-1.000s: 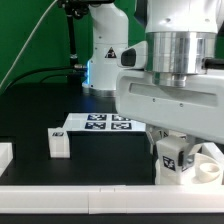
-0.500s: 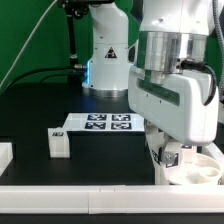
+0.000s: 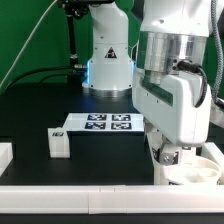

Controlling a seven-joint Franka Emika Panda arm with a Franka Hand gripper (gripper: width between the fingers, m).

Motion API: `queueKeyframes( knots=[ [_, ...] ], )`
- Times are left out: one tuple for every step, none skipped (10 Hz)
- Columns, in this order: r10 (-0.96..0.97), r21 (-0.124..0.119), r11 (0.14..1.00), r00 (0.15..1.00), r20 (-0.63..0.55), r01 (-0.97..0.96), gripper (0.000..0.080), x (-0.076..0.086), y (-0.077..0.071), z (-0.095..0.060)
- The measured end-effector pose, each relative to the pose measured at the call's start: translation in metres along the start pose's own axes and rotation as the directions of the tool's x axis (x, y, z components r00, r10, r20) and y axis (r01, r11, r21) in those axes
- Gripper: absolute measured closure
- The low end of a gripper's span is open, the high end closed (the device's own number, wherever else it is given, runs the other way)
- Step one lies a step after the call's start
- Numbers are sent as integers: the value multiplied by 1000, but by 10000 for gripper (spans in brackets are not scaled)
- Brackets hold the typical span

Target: Assemble stool

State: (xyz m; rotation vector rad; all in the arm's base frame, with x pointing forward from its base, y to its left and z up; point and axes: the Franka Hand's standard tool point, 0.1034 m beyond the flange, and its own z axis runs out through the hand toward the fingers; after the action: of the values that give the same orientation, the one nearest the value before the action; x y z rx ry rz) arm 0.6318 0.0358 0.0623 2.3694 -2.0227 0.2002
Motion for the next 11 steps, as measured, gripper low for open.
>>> queueKeyframes(
  knots=[
    [-9,16,1000,1000,9,9,247,1,-4,-9],
    [-36,53,998,999,24,35,167,7,-6,-29],
    [-70,79,995,997,41,66,155,20,0,-51],
    [-80,85,993,996,41,76,155,30,4,-59],
    [-80,82,994,996,40,77,151,29,5,-57],
    [-83,80,994,996,40,80,151,28,5,-56],
    [-83,80,994,996,40,80,151,28,5,-56],
    [-83,80,994,996,40,80,151,28,5,-56],
    [-97,82,992,995,38,93,151,29,5,-55],
    [-148,91,985,989,28,145,151,35,6,-56],
    [-199,96,976,980,23,196,151,44,11,-56]
  ],
)
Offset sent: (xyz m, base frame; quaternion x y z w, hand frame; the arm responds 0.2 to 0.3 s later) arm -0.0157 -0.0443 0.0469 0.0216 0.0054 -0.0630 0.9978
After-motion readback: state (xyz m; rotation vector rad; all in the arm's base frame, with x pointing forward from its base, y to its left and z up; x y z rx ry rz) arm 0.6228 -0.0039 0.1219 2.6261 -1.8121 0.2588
